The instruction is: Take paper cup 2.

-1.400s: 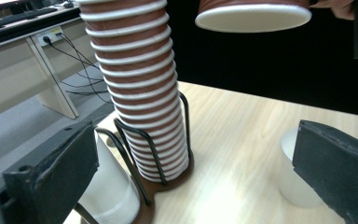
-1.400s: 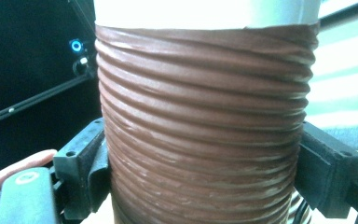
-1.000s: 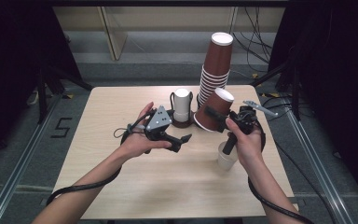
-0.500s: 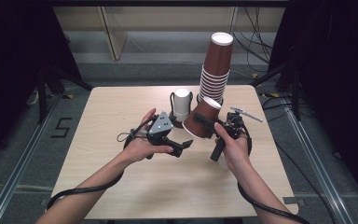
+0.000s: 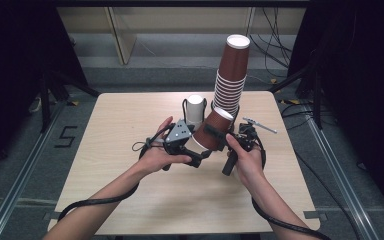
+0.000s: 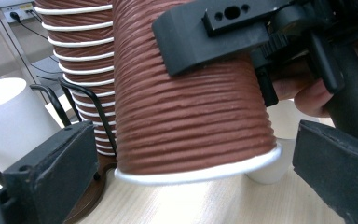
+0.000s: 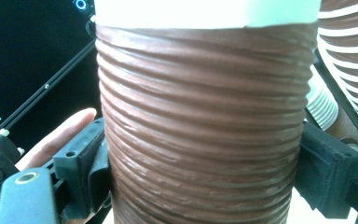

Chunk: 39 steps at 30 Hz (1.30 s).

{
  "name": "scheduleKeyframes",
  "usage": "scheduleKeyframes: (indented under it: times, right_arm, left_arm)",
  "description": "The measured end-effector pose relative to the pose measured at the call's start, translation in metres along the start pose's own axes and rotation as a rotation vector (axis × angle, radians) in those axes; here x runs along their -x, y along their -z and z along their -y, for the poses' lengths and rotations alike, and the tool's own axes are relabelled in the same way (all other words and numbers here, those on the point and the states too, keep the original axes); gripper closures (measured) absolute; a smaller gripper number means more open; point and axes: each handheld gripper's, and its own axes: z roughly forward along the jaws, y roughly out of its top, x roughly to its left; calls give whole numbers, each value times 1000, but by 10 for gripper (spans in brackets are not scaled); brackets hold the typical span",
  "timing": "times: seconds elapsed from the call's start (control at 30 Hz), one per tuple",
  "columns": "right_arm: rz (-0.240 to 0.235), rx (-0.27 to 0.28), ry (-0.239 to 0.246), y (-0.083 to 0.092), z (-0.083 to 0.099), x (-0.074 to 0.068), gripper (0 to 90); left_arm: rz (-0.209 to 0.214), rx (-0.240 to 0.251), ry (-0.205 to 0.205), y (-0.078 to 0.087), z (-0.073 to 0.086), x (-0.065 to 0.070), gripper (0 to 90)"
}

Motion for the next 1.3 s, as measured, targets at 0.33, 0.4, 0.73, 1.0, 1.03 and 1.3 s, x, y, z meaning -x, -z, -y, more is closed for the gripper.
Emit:
scheduleKeyframes:
  times: [0.33, 0.4, 0.73, 1.0, 1.03, 1.3]
  right_arm:
    - [2, -7, -1, -2, 3, -1, 167]
    - [2, -10, -3, -2, 3, -2, 167]
    - [-1, -11, -4, -3, 4, -3, 167]
    - [7, -16, -9, -3, 5, -2, 165]
    - [3, -18, -11, -3, 5, -3, 165]
    - [0, -28, 25, -4, 5, -4, 152]
  left_arm:
    - [10, -12, 2, -9, -1, 0, 0]
    - [13, -10, 1, -11, -1, 0, 0]
    - [21, -28, 15, -17, 0, -1, 0]
    - [20, -38, 15, -16, 0, -3, 31]
    - [18, -38, 15, -16, 0, -3, 34]
    - [9, -39, 14, -13, -1, -4, 82]
